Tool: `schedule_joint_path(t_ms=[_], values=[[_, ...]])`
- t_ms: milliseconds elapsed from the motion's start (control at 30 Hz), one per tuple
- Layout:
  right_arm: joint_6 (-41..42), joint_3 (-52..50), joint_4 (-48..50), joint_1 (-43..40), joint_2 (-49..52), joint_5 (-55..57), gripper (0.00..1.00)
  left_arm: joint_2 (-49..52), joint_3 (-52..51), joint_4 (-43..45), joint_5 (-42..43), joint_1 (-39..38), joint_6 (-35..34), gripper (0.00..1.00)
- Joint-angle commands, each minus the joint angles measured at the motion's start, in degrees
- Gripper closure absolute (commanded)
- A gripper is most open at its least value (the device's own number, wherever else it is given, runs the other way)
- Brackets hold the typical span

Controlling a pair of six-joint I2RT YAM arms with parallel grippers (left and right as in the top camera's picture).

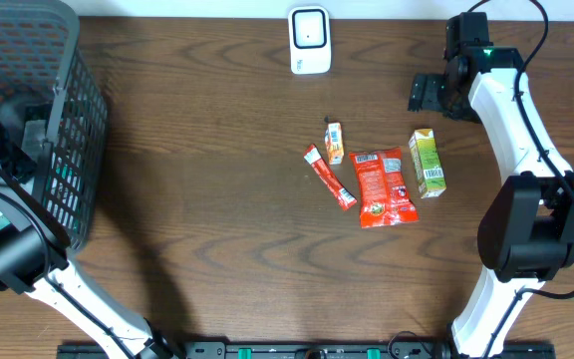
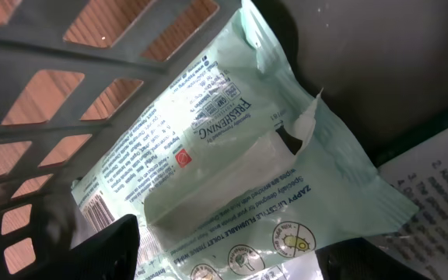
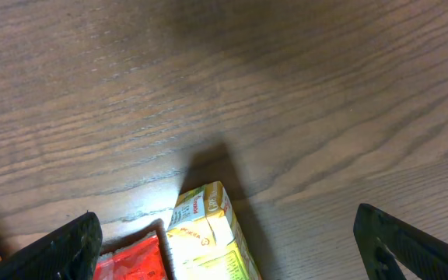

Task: Scan the item barcode
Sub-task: 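Reach the left gripper into the basket and grasp the mint-green wipes pack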

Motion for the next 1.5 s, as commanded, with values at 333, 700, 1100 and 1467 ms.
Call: schedule_joint_path(t_ms=[333, 700, 1100, 1467], values=[[-0.13, 0.52, -0.15, -0.46, -0.48, 0.33, 0.01, 1.6, -2.27, 0.96, 0.15, 0.0, 1.6, 0.56], [-0.13, 0.52, -0.15, -0.48, -0.46, 0.33, 0.01, 1.64, -6.47, 4.11, -0.52, 0.04, 1.62, 0.35], [-0.13, 0.52, -0.15, -0.48, -0.46, 0.33, 0.01, 1.66, -7.32, 5.97, -5.35, 0.02, 1.18, 0.66], [-0.13, 0.52, -0.15, -0.48, -0.48, 0.33, 0.01, -6.21, -6.78, 8.52, -5.38, -2.16, 0.76, 0.93]])
